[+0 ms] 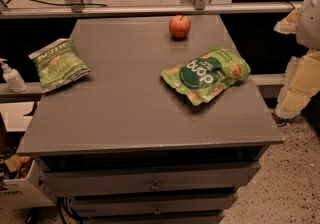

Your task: Pick green rice chip bag

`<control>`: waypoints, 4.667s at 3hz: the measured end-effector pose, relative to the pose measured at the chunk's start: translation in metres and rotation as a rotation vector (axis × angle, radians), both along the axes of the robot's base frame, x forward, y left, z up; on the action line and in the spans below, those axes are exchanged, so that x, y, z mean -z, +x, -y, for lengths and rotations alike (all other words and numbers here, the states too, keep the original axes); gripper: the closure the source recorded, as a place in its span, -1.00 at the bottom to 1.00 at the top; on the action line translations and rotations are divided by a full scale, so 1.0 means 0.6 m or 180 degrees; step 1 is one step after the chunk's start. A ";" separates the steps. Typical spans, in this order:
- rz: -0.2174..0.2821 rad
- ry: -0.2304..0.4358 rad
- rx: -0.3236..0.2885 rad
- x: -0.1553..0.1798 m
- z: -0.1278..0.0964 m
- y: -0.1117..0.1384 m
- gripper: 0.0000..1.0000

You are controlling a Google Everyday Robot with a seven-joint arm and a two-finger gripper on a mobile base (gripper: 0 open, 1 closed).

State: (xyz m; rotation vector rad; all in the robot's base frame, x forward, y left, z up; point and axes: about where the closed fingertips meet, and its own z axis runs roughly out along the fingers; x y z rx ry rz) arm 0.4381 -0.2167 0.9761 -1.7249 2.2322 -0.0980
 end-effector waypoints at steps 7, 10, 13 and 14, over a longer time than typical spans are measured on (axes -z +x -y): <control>0.0707 0.0601 -0.0051 0.186 0.035 0.301 -1.00; 0.0464 0.0596 0.0151 0.220 0.023 0.352 0.26; 0.0232 0.1030 0.0528 0.180 0.038 0.298 1.00; 0.0277 0.1386 0.0681 0.126 0.049 0.264 1.00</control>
Offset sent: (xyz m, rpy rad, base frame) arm 0.0127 -0.0039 -0.0171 0.0642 -0.0328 0.0237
